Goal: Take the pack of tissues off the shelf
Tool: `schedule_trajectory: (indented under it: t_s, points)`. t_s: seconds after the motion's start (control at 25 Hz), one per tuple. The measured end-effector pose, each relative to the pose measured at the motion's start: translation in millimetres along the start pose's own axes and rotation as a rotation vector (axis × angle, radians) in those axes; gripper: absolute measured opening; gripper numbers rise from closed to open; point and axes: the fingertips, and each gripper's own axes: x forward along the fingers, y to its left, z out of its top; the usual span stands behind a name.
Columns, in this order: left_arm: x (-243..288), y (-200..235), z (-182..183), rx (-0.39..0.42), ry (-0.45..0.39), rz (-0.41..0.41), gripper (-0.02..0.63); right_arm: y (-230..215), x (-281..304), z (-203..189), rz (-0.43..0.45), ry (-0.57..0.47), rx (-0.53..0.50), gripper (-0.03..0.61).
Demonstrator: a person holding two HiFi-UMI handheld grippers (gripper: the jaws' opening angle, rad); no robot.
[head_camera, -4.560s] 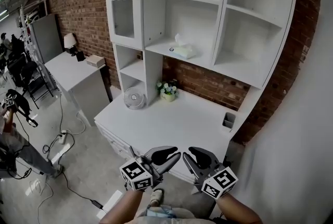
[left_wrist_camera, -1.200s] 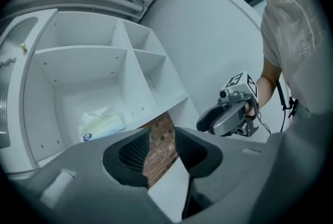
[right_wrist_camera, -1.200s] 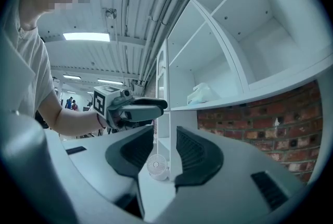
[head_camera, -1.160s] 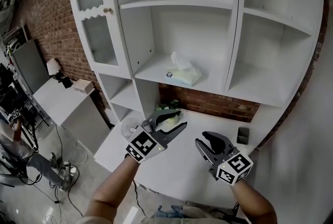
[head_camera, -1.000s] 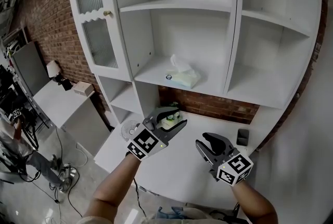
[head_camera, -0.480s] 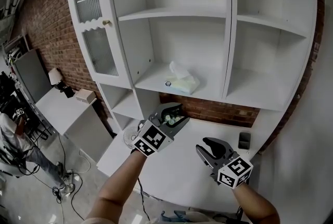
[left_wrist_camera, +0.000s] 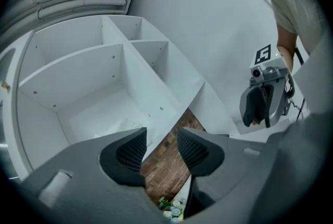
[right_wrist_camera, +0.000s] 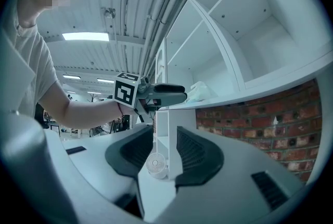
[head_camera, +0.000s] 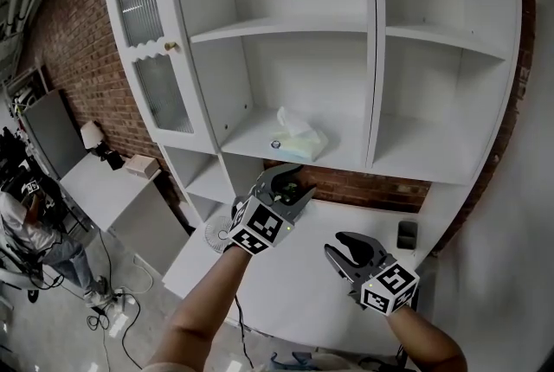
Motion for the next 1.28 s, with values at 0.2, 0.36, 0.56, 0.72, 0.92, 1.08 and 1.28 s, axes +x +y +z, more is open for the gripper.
schedule_trajectory:
  t_s: [0.2, 0.36, 0.56, 0.72, 0.92, 1.08, 1.28]
  points:
    - [8, 10, -1, 0.02, 0.012, 0.031, 0.19, -4, -1, 0, -0.005, -0.001, 0.001, 0.138]
    - [15, 17, -2, 0.037, 0.031, 0.051, 0.208, -8, -3, 1, -0.009, -0.003, 0.003, 0.138]
    - [25, 22, -6, 0.059, 0.059, 0.068, 0.218, -11, -4, 0, -0.009, -0.004, 0.007, 0.138]
    - [33, 27, -10, 0.067, 0.081, 0.085, 0.218, -12, -5, -3, -0.005, 0.001, 0.008, 0.138]
    - [40, 38, -12, 0.064, 0.09, 0.128, 0.218, -17, -5, -3, -0.004, 0.002, 0.011, 0.138]
    - [47, 47, -15, 0.077, 0.115, 0.16, 0.218, -19, -4, -6, -0.002, 0.01, 0.015, 0.138]
    - [58, 53, -20, 0.082, 0.16, 0.16, 0.218, -19, -2, -8, 0.004, 0.013, 0.023, 0.138]
